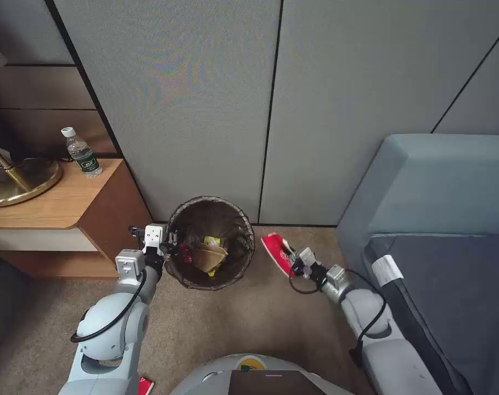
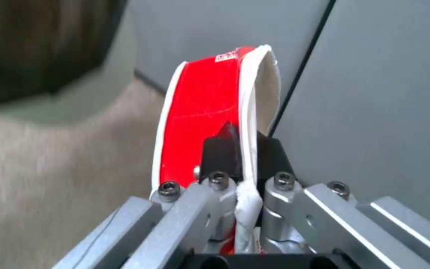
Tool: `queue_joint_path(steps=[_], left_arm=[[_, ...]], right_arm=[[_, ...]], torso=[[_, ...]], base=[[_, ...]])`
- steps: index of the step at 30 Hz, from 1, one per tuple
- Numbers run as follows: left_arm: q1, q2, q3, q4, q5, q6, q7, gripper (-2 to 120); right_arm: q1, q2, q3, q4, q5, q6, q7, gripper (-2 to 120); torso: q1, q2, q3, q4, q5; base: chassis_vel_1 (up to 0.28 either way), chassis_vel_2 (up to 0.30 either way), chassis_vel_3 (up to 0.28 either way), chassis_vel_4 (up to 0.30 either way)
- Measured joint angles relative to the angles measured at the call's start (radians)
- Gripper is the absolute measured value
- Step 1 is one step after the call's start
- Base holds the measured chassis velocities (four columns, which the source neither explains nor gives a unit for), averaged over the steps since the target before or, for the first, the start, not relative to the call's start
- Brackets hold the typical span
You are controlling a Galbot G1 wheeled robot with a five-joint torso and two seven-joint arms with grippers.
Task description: Pick up the trash bin, then pick up the garbage from the floor and place it into the trash bin.
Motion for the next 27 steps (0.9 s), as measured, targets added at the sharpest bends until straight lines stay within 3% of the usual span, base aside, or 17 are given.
queue_joint_path(steps=[8, 14, 22, 27], left_arm=[[-0.003, 0.004, -0.002, 0.008, -0.009, 0.0, 0.001, 3], [-0.004, 0.005, -0.005, 0.01, -0.011, -0.001, 0.001, 3], [-0.003, 0.004, -0.005, 0.012, -0.011, -0.002, 0.002, 3], [-0.003, 0.004, 0.002, 0.015, -0.005, -0.002, 0.004, 3]], right_arm=[[0.016, -0.034, 0.009, 0.232, 0.103, -0.073, 0.03, 0], [0.045, -0.08, -0.034, 0.341, 0.172, -0.136, 0.072, 0], [0.086, -0.118, -0.115, 0.424, 0.276, -0.198, 0.122, 0], [0.12, -0.183, -0.188, 0.432, 0.324, -0.22, 0.135, 0]], torso=[[0.0, 0.0, 0.0, 0.0, 0.0], [0.0, 0.0, 0.0, 0.0, 0.0], [0.0, 0.0, 0.0, 0.0, 0.0], [0.0, 0.0, 0.0, 0.0001, 0.0001]], base=[[0.0, 0.0, 0.0, 0.0], [0.0, 0.0, 0.0, 0.0], [0.0, 0.0, 0.0, 0.0], [0.0, 0.0, 0.0, 0.0]])
